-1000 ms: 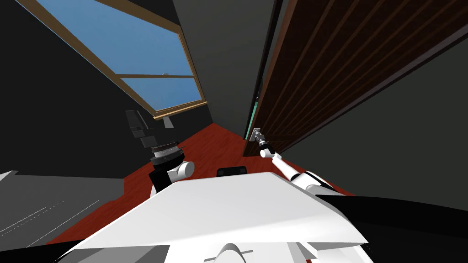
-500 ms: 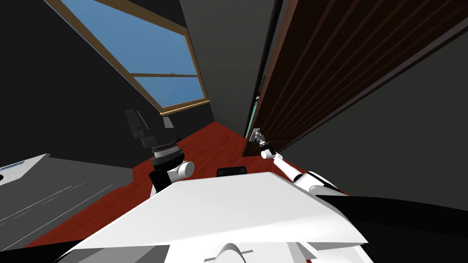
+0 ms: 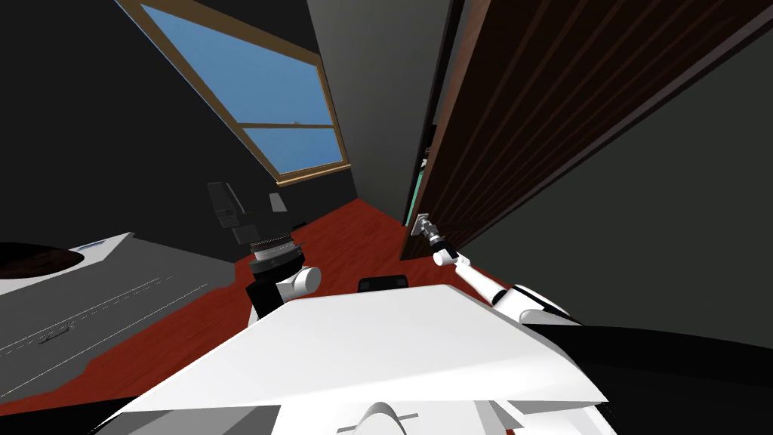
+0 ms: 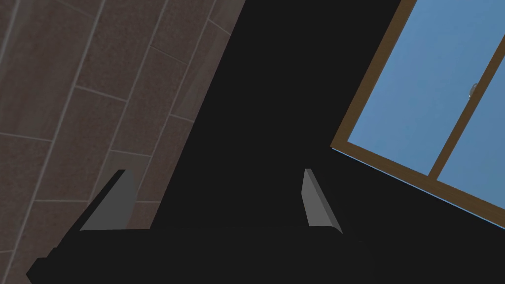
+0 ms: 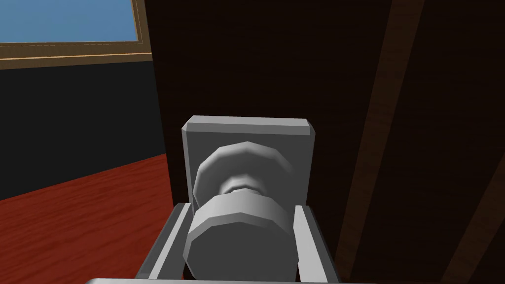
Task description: Pull the door open
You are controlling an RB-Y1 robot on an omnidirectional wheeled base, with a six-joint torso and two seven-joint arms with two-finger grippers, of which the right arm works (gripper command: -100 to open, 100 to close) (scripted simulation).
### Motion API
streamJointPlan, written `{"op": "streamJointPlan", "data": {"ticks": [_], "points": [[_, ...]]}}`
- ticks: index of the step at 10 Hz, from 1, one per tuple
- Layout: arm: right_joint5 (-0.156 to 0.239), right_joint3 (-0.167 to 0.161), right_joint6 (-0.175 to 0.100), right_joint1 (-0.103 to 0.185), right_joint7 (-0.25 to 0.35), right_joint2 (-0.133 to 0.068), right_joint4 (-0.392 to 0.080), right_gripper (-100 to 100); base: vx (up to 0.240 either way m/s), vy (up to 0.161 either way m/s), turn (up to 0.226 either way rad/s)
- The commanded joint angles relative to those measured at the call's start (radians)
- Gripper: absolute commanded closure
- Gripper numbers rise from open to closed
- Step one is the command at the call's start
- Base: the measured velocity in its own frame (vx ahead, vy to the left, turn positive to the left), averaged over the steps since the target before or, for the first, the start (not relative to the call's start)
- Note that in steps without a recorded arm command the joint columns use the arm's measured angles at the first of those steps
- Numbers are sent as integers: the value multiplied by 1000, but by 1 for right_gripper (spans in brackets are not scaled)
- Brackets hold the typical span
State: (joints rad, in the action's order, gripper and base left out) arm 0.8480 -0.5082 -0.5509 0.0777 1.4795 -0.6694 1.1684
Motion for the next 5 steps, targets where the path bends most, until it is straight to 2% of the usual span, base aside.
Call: {"op": "streamJointPlan", "data": {"ticks": [1, 2, 3, 5], "points": [[-4, -17, -12, 0, 18, -14, 5, 100, -172, -96, 69], [-2, -10, -4, -2, 8, -8, 6, 100, -81, -39, 26], [-8, -30, -18, -9, 27, -25, 11, 100, -116, -93, 126], [-12, -46, -33, -13, 44, -43, 17, 100, -192, -87, 111]]}}
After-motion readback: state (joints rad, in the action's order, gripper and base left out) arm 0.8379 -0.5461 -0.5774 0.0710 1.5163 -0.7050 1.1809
